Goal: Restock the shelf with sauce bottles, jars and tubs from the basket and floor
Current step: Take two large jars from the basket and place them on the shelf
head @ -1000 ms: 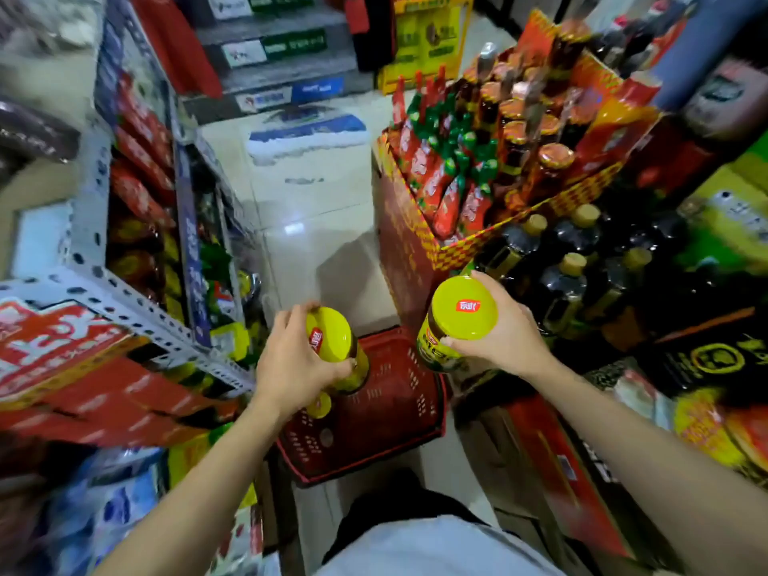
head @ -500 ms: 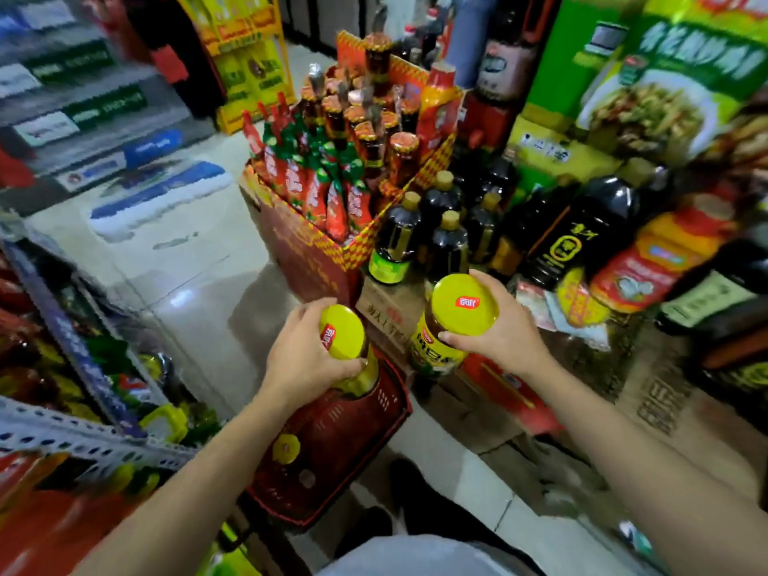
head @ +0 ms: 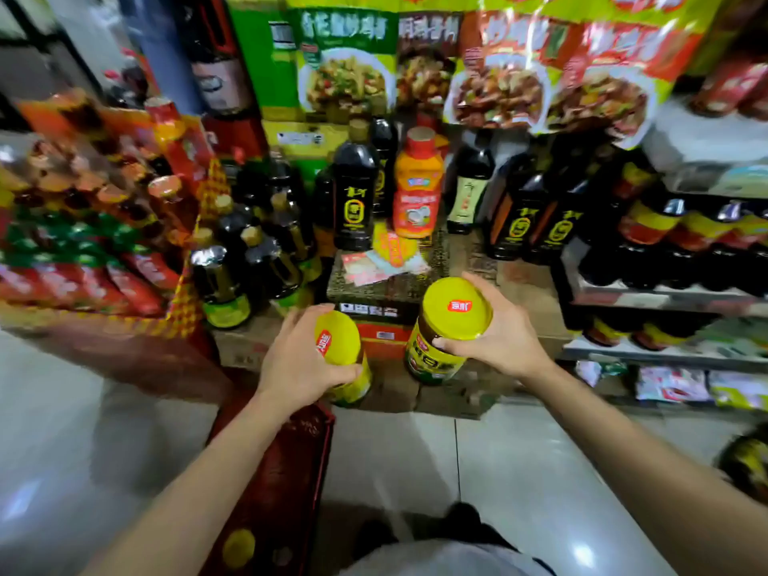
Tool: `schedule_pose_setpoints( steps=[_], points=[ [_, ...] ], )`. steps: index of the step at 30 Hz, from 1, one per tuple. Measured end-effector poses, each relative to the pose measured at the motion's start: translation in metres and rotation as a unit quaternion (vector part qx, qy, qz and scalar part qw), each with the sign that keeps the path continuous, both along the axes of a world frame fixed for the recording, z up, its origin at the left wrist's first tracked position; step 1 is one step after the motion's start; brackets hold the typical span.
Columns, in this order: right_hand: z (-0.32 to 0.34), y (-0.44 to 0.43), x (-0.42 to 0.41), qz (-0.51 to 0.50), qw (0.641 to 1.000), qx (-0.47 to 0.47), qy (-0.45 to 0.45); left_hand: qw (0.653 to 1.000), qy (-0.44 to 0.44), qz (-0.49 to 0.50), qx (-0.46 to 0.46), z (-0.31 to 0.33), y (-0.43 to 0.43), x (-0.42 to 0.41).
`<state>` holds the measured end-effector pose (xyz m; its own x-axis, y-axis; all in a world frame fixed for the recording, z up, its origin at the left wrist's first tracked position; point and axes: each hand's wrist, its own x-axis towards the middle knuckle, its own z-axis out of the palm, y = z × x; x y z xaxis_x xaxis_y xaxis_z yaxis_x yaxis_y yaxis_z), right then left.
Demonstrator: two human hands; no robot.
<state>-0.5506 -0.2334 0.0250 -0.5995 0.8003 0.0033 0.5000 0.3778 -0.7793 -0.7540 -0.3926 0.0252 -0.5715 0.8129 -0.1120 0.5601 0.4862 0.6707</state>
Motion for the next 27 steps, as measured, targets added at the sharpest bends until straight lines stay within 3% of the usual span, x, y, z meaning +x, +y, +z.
schedule_pose_setpoints(
  steps=[11, 19, 27],
  points=[
    [0.006, 0.042, 0.177, -0.172, 0.985, 0.022, 0.010, 0.981, -0.003, -0.191, 0.015, 0.005, 0.128, 0.128],
    [0.010, 0.070, 0.305, -0.255, 0.967, 0.018, 0.021, 0.968, -0.011, -0.250, 0.026, 0.010, 0.198, 0.240],
    [0.012, 0.092, 0.379, -0.311, 0.950, 0.035, 0.008, 0.947, -0.015, -0.321, 0.017, 0.008, 0.259, 0.315]
  ],
)
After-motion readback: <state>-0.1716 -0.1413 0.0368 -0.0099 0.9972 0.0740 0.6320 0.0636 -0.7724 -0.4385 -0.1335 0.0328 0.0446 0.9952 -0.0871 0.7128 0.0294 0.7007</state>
